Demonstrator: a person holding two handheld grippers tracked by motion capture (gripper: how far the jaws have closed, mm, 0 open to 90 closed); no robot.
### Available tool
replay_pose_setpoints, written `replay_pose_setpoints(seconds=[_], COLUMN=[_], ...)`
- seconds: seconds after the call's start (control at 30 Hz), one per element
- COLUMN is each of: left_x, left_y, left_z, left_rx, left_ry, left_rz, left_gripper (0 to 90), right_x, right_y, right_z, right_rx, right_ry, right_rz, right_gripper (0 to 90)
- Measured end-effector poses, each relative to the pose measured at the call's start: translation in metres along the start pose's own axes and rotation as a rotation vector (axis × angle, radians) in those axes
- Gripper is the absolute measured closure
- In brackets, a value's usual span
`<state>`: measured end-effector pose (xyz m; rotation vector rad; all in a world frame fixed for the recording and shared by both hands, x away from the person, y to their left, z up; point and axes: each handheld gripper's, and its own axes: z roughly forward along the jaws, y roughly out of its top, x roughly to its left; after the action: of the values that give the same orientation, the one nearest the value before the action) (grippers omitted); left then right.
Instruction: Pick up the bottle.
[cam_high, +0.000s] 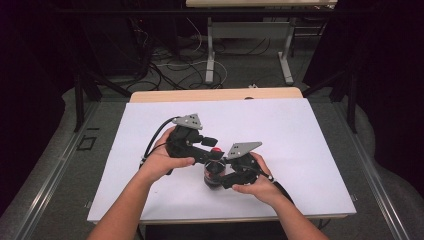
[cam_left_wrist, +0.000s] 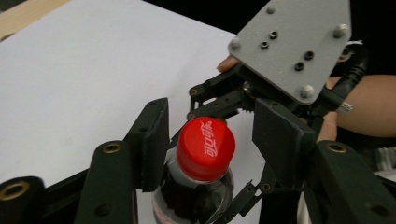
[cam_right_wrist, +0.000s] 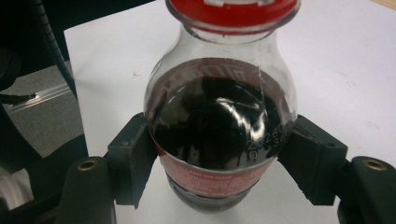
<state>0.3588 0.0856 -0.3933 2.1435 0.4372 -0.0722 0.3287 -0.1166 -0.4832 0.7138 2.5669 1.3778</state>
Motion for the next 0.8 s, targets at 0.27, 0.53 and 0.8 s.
replay_pose_setpoints(seconds=[0.27,0.53,0.8], left_x=[0.003,0.005,-0.001], left_y=[0.0,-0.005,-0.005], left_z=[0.006,0.013,0.013], left_rx=[0.019,0.041,0.032], left_ry=[-0.03,-0.048,0.027], left_rz=[0.017,0.03,0.027], left_gripper=[51.5,60.6,61.6], right_x=[0.002,0.005,0.005], right_y=[0.0,0.001,0.0], right_z=[0.0,0.002,0.003], right_rx=[0.01,0.022,0.012], right_ry=[0.026,0.05,0.022], right_rz=[-0.017,-0.03,-0.021], right_gripper=[31.3,31.3,31.3])
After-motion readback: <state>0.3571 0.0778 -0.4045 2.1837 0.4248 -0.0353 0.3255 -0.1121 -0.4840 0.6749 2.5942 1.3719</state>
